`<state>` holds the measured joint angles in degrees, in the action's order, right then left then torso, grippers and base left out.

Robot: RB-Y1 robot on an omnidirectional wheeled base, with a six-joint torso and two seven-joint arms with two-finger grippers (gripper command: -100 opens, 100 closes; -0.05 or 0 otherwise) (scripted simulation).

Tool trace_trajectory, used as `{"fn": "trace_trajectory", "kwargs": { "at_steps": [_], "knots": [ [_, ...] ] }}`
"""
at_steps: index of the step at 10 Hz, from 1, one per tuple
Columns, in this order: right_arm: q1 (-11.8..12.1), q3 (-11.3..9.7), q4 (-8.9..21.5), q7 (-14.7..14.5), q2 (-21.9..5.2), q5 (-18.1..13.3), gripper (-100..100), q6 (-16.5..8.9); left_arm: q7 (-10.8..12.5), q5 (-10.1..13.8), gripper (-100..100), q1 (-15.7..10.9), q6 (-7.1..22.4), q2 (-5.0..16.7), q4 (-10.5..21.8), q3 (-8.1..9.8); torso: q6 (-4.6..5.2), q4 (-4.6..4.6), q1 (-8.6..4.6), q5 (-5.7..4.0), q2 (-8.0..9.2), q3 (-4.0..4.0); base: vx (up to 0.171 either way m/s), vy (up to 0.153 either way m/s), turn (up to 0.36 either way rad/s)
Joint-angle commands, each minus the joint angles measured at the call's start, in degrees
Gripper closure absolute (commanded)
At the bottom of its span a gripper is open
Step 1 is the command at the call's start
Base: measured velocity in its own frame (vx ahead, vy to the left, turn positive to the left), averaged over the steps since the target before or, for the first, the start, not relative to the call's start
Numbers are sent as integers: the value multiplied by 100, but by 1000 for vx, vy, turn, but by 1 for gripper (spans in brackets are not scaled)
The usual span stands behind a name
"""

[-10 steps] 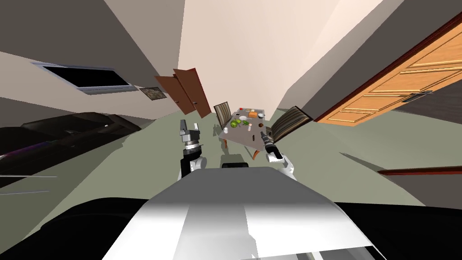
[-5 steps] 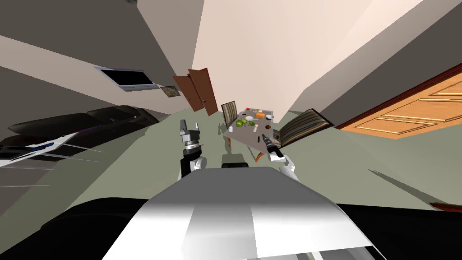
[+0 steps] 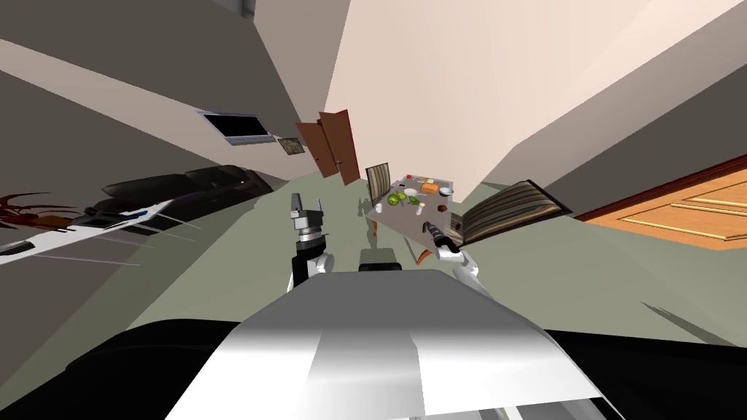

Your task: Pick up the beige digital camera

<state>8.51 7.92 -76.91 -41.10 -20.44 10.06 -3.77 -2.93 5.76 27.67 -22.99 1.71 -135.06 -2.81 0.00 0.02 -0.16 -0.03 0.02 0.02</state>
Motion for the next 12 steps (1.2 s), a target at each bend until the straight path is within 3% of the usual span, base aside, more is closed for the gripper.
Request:
{"fn": "trace_trajectory", "kwargs": {
  "at_steps": [1,2,3,7,8,9,11,12],
  "knots": [
    [-33,44,163,-149,-38,53,-100,-157,0,0,0,0,0,0,0,0,0,0,0,0,0,0,-12,-13,172],
    [-145,126,447,-394,-112,163,-100,-356,0,0,0,1,0,0,0,1,9,-1,-4,0,0,0,-16,-15,293],
    [-145,126,509,-398,-112,163,-100,-374,0,0,0,0,0,0,0,0,3,0,-6,-1,1,0,-10,-19,164],
    [-471,382,1386,-1069,-323,491,-100,-999,0,0,0,2,0,0,0,1,11,-2,-14,-3,-3,-3,-4,-32,290],
    [-471,382,1537,-1085,-323,491,-100,-1043,0,0,0,1,0,1,0,1,5,-1,-15,-2,-6,-3,1,-37,150],
    [-574,470,1686,-1292,-393,598,-100,-1270,0,0,0,2,0,0,0,1,12,-2,-15,-3,-5,-3,6,-39,221],
    [-574,470,1873,-1292,-393,598,-100,-1270,0,0,0,2,0,1,0,1,10,-2,-13,-3,-8,-5,5,-26,107],
    [-675,557,2076,-1487,-465,705,-100,-1496,0,0,0,2,0,0,0,2,12,-3,-8,-1,-7,-4,6,-29,273]
  ]
}}
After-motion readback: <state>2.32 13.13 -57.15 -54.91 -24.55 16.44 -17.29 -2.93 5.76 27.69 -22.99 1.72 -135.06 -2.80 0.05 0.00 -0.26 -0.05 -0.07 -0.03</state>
